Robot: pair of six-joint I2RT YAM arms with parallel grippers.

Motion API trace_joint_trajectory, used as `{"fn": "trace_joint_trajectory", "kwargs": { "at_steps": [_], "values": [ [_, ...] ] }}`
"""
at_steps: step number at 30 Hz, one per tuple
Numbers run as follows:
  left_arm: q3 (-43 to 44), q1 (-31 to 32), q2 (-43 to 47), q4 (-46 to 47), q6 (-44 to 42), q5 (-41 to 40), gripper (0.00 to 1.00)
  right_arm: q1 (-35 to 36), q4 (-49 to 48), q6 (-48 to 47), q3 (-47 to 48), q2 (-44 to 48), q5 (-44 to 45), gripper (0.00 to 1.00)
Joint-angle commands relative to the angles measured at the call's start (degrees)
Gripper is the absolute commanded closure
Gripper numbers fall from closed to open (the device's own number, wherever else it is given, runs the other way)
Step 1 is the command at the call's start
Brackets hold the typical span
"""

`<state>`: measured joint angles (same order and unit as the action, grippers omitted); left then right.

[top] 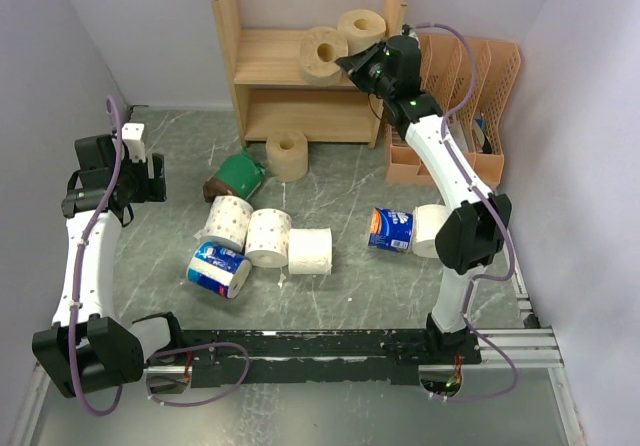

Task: Place and organize the paper towels onto the shelf

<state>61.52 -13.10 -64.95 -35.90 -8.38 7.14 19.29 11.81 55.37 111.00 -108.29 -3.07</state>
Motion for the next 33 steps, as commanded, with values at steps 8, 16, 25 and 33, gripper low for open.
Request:
{"fn": "trace_joint_trajectory", "kwargs": {
  "at_steps": [8,16,25,33],
  "values": [
    [2.1,-0.5,0.2,-0.5,-0.7,1.3,0.12,1.2,-5.3,-2.9,5.5,-1.6,3.4,0.87],
    [2.5,-0.5,0.0,-0.8,-0.8,1.1,0.12,1.0,-8.6,-6.3,8.0,-4.7,2.2,0.61],
    [2.2,-0.5,-0.8,-0.4,-0.8,1.4,0.12,1.5,-7.9,-21.0,15.2,-3.3,-4.8,0.00],
    [3.0,-0.5,-1.3,-0.8,-0.9,2.3,0.12,-3.2,-4.3,-14.0,1.9,7.5,-29.4,0.00]
  ]
}}
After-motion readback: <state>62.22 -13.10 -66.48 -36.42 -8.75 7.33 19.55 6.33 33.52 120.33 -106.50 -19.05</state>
